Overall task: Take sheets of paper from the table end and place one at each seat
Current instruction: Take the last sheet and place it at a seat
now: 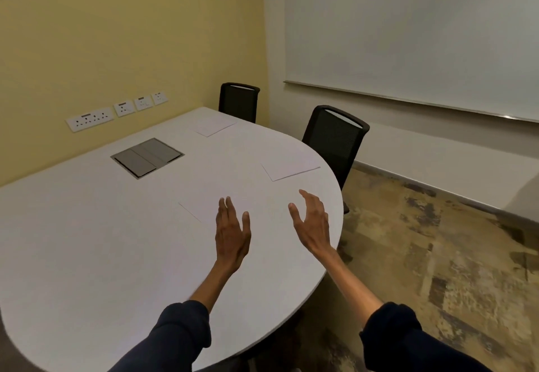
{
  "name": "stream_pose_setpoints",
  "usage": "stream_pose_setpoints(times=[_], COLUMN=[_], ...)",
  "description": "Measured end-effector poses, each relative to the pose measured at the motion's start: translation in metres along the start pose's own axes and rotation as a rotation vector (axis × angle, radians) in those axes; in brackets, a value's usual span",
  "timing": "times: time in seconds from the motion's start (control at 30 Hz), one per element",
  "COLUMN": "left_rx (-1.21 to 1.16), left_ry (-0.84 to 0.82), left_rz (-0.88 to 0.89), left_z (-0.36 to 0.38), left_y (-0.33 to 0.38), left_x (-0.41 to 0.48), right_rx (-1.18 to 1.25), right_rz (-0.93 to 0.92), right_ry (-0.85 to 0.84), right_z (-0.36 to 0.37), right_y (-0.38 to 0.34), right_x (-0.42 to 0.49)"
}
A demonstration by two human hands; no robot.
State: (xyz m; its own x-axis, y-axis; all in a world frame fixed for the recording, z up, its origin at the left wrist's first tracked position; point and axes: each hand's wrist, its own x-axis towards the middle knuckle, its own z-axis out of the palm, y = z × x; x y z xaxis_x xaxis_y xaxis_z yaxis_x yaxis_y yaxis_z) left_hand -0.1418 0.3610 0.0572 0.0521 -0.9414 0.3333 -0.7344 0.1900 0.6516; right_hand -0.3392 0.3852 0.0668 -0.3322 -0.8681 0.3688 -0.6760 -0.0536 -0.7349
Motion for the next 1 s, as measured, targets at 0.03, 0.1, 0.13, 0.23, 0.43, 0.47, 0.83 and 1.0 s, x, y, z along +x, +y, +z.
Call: stream_pose_setpoints(times=[0.03, 0.1, 0.13, 0.23, 0.43, 0.47, 0.83, 1.0], left_rx=[0.003, 0.018, 0.029, 0.055, 0.028, 0.03, 0.237, 0.135], left_ry=[0.005, 0.021, 0.034, 0.088, 0.157, 0.164, 0.196, 0.263], left_rz=[-0.025, -0.056, -0.066, -0.097, -0.247, -0.268, -0.614, -0.774], left_z=[0.008, 0.021, 0.027, 0.04, 0.052, 0.053, 0.066, 0.075], left_y=[-0.002, -0.005, -0.008, -0.02, -0.042, -0.046, -0.137, -0.172], left_x=[0.008, 0.026, 0.036, 0.068, 0.142, 0.15, 0.168, 0.176], right_rx=[-0.004, -0.004, 0.002, 0.014, 0.037, 0.041, 0.008, 0.027], right_rz=[-0.009, -0.014, -0.014, -0.021, -0.032, -0.026, -0.059, -0.039], right_ry=[-0.018, -0.05, -0.066, -0.126, -0.236, -0.253, -0.431, -0.542], right_z=[0.005, 0.015, 0.022, 0.047, 0.098, 0.107, 0.222, 0.279], right_y=[0.006, 0.018, 0.022, 0.032, 0.04, 0.042, 0.051, 0.053], right_x=[0.011, 0.038, 0.052, 0.092, 0.168, 0.178, 0.23, 0.245])
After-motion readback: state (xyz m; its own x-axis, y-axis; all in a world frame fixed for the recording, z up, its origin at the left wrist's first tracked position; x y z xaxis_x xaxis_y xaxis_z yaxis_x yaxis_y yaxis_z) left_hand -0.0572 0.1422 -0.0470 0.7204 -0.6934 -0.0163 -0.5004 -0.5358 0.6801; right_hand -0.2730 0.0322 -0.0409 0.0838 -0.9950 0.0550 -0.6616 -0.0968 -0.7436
